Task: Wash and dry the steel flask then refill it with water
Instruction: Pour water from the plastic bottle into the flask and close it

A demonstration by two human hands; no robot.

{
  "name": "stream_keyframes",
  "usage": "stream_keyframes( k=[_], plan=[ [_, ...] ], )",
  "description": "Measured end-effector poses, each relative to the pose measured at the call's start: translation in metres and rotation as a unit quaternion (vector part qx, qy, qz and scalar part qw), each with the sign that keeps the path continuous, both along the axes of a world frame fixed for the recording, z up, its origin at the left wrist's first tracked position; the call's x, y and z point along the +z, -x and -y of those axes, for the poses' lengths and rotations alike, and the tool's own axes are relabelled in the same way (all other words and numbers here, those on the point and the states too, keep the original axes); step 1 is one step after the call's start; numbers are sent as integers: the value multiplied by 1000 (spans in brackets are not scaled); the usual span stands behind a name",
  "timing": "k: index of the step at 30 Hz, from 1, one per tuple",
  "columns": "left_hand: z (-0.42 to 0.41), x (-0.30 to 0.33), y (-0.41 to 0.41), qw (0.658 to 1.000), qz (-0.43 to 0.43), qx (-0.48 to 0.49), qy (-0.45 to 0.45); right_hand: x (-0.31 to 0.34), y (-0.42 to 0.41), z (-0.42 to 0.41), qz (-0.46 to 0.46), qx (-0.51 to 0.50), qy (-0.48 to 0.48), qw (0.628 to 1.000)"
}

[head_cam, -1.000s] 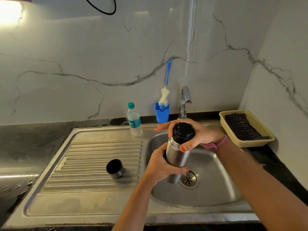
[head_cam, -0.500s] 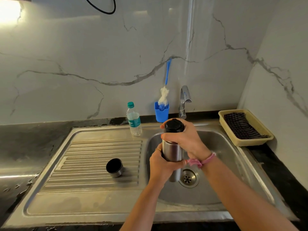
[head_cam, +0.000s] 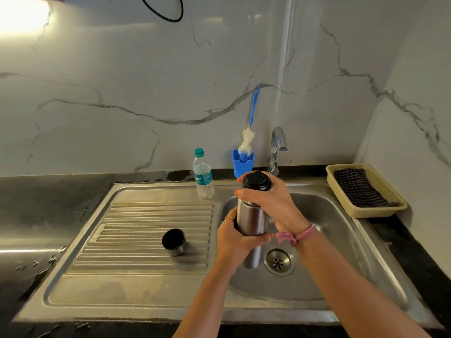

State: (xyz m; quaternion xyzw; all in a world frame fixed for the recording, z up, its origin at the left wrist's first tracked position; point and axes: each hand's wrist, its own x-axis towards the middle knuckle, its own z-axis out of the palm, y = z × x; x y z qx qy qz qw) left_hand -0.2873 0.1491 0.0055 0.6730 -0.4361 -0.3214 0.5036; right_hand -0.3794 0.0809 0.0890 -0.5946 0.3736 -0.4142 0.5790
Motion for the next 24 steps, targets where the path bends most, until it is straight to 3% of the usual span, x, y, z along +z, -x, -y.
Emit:
stream_keyframes(
  k=[6, 10, 14, 19, 24],
  plan=[
    [-17, 10, -24, 1000, -23, 15, 10, 12, -12, 0, 18, 123, -11, 992],
    [-34, 13, -52, 998, -44, 34, -2, 9, -31, 6, 44, 77, -57, 994],
    [-54, 21, -82, 997, -39, 60, 5, -11, -49, 10, -82, -12, -71, 994],
    [-78, 29, -122, 996, -32, 80, 0, -63, -69, 17, -239, -35, -62, 969],
    [-103, 28, -157, 995, -36, 94, -9, -98, -94, 11, -276, -56, -59, 958]
  ],
)
